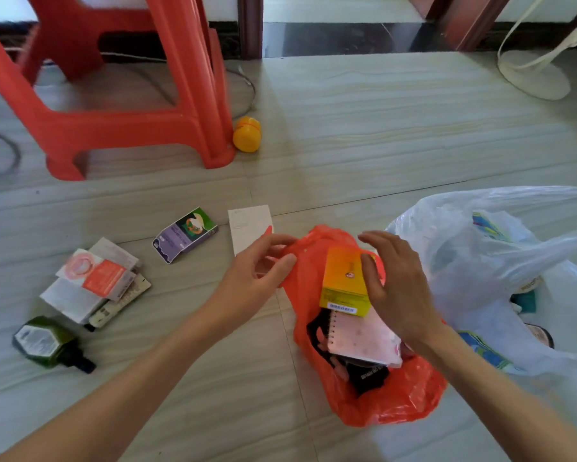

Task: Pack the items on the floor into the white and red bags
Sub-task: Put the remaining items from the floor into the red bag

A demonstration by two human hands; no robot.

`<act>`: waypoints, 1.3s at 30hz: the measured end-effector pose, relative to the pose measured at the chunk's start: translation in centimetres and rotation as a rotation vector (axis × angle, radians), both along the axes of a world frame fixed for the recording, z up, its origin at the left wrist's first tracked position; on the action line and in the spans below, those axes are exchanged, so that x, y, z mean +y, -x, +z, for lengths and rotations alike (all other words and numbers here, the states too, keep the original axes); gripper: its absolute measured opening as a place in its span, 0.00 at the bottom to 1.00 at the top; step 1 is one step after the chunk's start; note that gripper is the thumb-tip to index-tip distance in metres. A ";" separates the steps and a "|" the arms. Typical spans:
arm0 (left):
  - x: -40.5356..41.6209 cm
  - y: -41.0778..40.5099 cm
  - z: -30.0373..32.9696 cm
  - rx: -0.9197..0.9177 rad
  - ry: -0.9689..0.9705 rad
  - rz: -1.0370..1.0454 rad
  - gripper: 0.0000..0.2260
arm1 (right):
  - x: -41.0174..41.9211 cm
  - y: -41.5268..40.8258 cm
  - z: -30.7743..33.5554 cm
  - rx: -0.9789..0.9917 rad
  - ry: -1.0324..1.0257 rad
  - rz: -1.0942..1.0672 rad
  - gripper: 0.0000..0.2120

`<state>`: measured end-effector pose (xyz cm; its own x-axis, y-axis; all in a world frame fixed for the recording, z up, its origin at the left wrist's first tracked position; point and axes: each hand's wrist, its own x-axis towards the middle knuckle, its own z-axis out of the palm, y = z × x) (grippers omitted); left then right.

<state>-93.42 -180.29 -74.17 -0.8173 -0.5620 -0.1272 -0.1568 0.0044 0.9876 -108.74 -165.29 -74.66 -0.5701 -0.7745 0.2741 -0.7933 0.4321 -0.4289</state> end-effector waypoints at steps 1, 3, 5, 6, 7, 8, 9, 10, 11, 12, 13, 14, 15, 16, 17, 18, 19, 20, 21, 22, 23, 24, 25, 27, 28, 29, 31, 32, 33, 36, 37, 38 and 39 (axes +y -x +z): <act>-0.3 -0.6 -0.3 -0.020 0.008 0.002 0.10 | -1.3 0.0 0.9 -0.027 0.030 0.016 0.16; -1.2 -1.9 -1.5 -0.111 0.101 0.009 0.10 | -4.5 -0.3 2.8 -0.099 0.070 0.049 0.17; -3.0 -3.5 -3.7 -0.261 0.280 -0.003 0.12 | -8.1 -0.8 4.0 -0.187 0.046 0.065 0.15; -4.2 -4.3 -5.0 -0.334 0.386 -0.005 0.14 | -10.1 -1.1 4.0 -0.208 -0.004 0.073 0.14; -5.5 -4.9 -6.2 -0.400 0.496 0.002 0.16 | -12.0 -1.4 3.8 -0.221 -0.075 0.077 0.15; -6.9 -5.4 -7.5 -0.473 0.591 0.014 0.18 | -13.9 -1.7 3.1 -0.247 -0.158 0.073 0.17; -8.2 -5.8 -8.5 -0.564 0.662 0.018 0.20 | -15.8 -2.1 2.3 -0.284 -0.246 0.058 0.20; -9.4 -6.0 -9.5 -0.674 0.715 -0.003 0.23 | -17.4 -2.5 1.2 -0.324 -0.341 0.035 0.23; -10.5 -6.0 -10.4 -0.778 0.760 -0.043 0.25 | -18.7 -3.0 -0.1 -0.363 -0.443 0.010 0.25; -11.4 -6.0 -11.2 -0.855 0.801 -0.086 0.28 | -19.7 -3.4 -1.6 -0.388 -0.536 -0.014 0.28; -12.3 -5.8 -12.1 -0.900 0.835 -0.113 0.30 | -20.5 -3.7 -3.3 -0.399 -0.614 -0.041 0.30; -13.0 -5.5 -12.9 -0.924 0.857 -0.122 0.31 | -20.8 -4.0 -4.9 -0.397 -0.678 -0.070 0.34; -13.6 -5.1 -13.4 -0.941 0.861 -0.118 0.32 | -21.0 -4.3 -6.4 -0.377 -0.729 -0.098 0.37; -14.1 -4.7 -13.9 -0.960 0.848 -0.109 0.32 | -20.9 -4.5 -7.7 -0.338 -0.763 -0.116 0.39; -14.5 -4.4 -14.3 -0.977 0.827 -0.098 0.32 | -20.8 -4.8 -8.7 -0.292 -0.779 -0.118 0.41; -14.8 -4.1 -14.6 -0.990 0.809 -0.093 0.32 | -20.5 -5.0 -9.4 -0.252 -0.781 -0.109 0.41; -15.0 -4.0 -14.8 -0.997 0.802 -0.091 0.32 | -20.3 -5.2 -10.0 -0.227 -0.774 -0.098 0.43; -15.0 -3.9 -15.1 -0.998 0.806 -0.082 0.31 | -20.1 -5.5 -10.5 -0.224 -0.771 -0.096 0.44; -14.9 -3.8 -15.3 -0.976 0.818 -0.049 0.30 | -19.9 -5.7 -10.8 -0.239 -0.771 -0.106 0.45; -14.8 -3.8 -15.3 -0.938 0.840 0.001 0.28 | -19.8 -5.9 -11.1 -0.267 -0.772 -0.126 0.45; -14.7 -3.7 -15.2 -0.899 0.852 0.053 0.24 | -19.7 -6.1 -11.4 -0.299 -0.767 -0.153 0.45; -14.5 -3.6 -15.0 -0.878 0.846 0.088 0.22 | -19.6 -6.3 -11.5 -0.327 -0.762 -0.184 0.44; -14.3 -3.6 -14.8 -0.873 0.814 0.100 0.21 | -19.5 -6.5 -11.5 -0.346 -0.760 -0.210 0.44; -13.7 -3.8 -14.4 -0.873 0.729 0.099 0.22 | -19.3 -6.9 -11.2 -0.367 -0.763 -0.230 0.43; -13.5 -4.1 -14.2 -0.863 0.693 0.103 0.23 | -19.3 -7.1 -11.0 -0.381 -0.743 -0.237 0.43; -13.2 -4.4 -13.9 -0.846 0.657 0.119 0.24 | -19.4 -7.3 -10.5 -0.405 -0.711 -0.245 0.42; -12.8 -5.3 -12.9 -0.801 0.569 0.197 0.25 | -19.7 -7.9 -8.9 -0.466 -0.621 -0.248 0.42; -12.8 -5.7 -12.0 -0.766 0.530 0.254 0.25 | -20.0 -8.0 -7.7 -0.487 -0.574 -0.234 0.42; -12.7 -6.1 -10.9 -0.732 0.492 0.312 0.24 | -20.1 -8.0 -6.3 -0.510 -0.528 -0.213 0.42; -12.3 -7.1 -6.8 -0.656 0.397 0.414 0.20 | -19.6 -7.2 -0.7 -0.537 -0.357 -0.163 0.41; -12.0 -7.1 -5.1 -0.622 0.385 0.422 0.18 | -18.9 -6.9 1.5 -0.511 -0.306 -0.141 0.40; -11.6 -7.0 -3.5 -0.583 0.388 0.428 0.16 | -18.0 -6.5 3.7 -0.464 -0.263 -0.119 0.39; -11.0 -6.8 -1.8 -0.547 0.398 0.418 0.15 | -16.7 -6.0 5.6 -0.414 -0.234 -0.101 0.38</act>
